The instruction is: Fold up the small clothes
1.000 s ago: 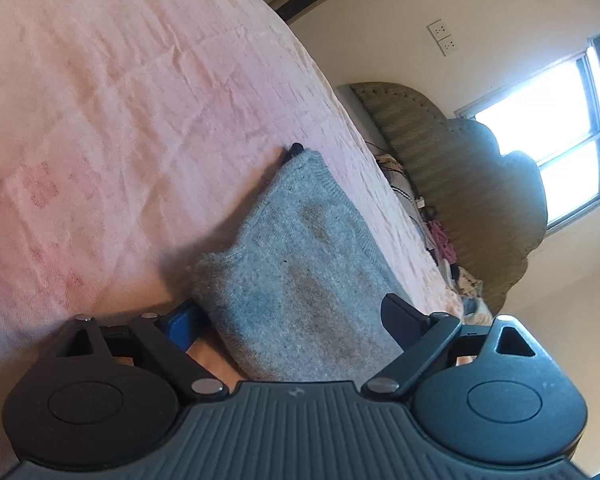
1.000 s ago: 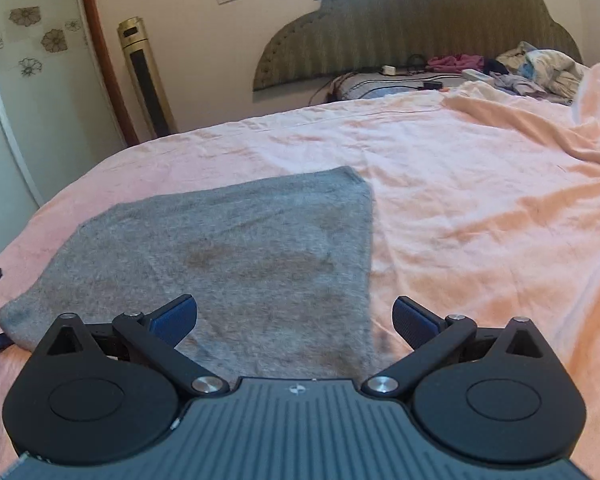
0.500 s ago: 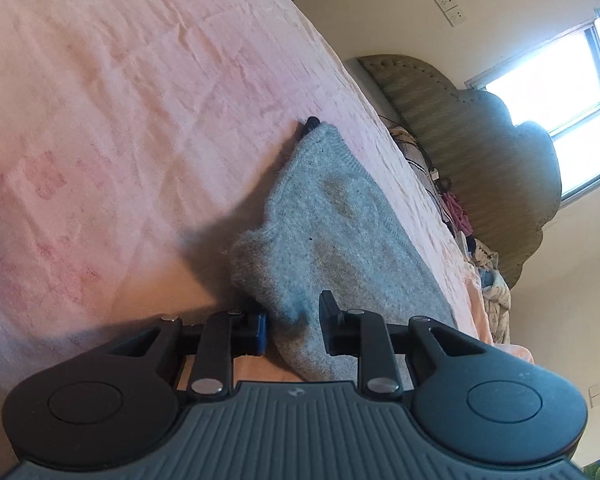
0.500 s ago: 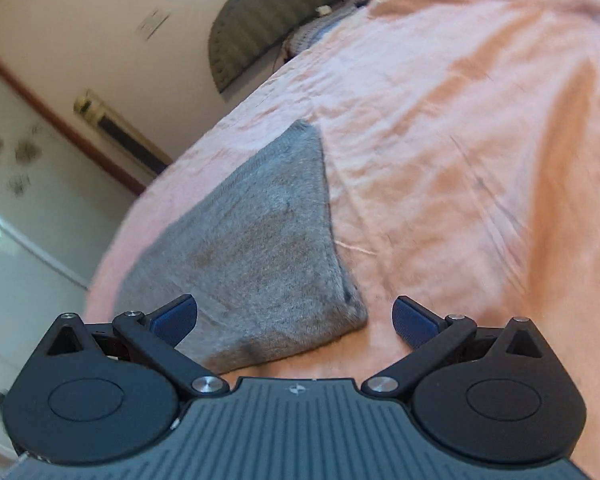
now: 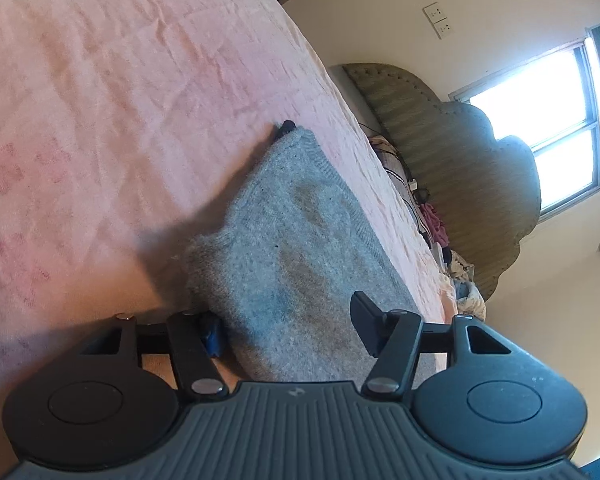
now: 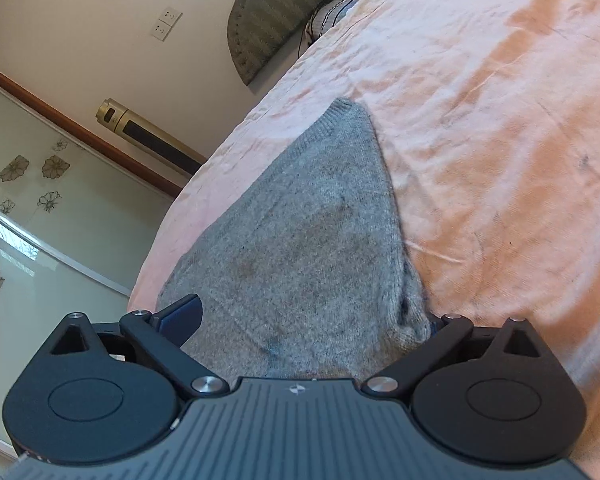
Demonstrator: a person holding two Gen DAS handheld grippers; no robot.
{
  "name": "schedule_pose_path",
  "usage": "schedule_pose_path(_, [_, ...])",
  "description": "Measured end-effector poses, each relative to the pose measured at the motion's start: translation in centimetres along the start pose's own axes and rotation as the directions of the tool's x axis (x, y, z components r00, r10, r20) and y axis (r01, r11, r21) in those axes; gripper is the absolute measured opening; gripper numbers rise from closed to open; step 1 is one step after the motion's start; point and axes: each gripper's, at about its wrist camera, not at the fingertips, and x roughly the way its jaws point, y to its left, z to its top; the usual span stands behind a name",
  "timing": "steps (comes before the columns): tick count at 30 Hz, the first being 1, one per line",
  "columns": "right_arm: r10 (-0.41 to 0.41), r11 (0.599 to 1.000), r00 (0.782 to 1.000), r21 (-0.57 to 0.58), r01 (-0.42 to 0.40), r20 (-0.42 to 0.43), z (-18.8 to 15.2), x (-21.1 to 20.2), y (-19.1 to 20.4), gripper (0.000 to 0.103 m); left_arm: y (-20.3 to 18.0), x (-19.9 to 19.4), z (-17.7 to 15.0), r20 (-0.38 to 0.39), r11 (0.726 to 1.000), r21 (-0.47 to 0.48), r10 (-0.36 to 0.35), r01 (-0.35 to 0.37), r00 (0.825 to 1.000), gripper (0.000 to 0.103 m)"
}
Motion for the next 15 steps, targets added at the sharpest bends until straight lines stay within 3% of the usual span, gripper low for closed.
schedule_pose_path(4, [0.010, 1.000, 1.000, 0.024, -0.010, 0.009, 0.2, -0.2, -0.6, 0.094, 0.4, 0.0, 0.4, 0.010, 0.999, -0.035, -0.006, 0.006, 1.000, 0.058])
schedule_pose_path(5, [0.010, 1.000, 1.000, 0.027, -0.011, 0.012, 0.3, -0.2, -0.7, 0.089, 0.4, 0.1, 0.5, 0.019, 0.999, -0.034, 0.011, -0.010, 1.000, 0.055])
schedule_pose_path(6, [0.012, 0.999, 1.000, 0.032, -0.012, 0.015, 0.3, -0.1, -0.9, 0.085, 0.4, 0.2, 0.5, 0.024, 0.999, -0.030, 0.036, -0.035, 0.999, 0.044])
schedule_pose_path(7, [0.012, 0.999, 1.000, 0.039, -0.013, 0.013, 0.4, 0.1, -1.1, 0.070, 0.5, 0.4, 0.7, 0.027, 0.998, -0.031, 0.062, -0.061, 0.998, 0.029])
schedule_pose_path(8, [0.005, 0.999, 1.000, 0.053, -0.005, 0.000, 0.5, 0.5, -1.6, 0.052, 0.8, 0.6, 0.8, 0.031, 0.996, -0.041, 0.080, -0.079, 0.996, 0.025])
schedule_pose_path(9, [-0.006, 0.998, 1.000, 0.064, 0.006, -0.003, 0.6, 0.9, -1.9, 0.043, 1.0, 0.7, 0.9, 0.033, 0.995, -0.051, 0.090, -0.089, 0.995, 0.014])
schedule_pose_path(10, [-0.012, 0.998, 1.000, 0.065, 0.012, -0.008, 0.6, 1.3, -2.3, 0.023, 1.3, 0.7, 1.0, 0.037, 0.993, -0.053, 0.108, -0.106, 0.993, 0.006])
schedule_pose_path(11, [-0.008, 0.998, 1.000, 0.064, 0.010, -0.022, 0.7, 1.6, -2.5, 0.013, 1.5, 0.6, 1.0, 0.045, 0.993, -0.052, 0.109, -0.106, 0.993, 0.006])
schedule_pose_path(15, [0.062, 0.997, 0.998, 0.057, -0.060, -0.025, 0.6, 0.6, -2.2, 0.013, 0.7, -2.0, 0.6, 0.083, 0.996, -0.007, 0.084, -0.084, 0.993, 0.004])
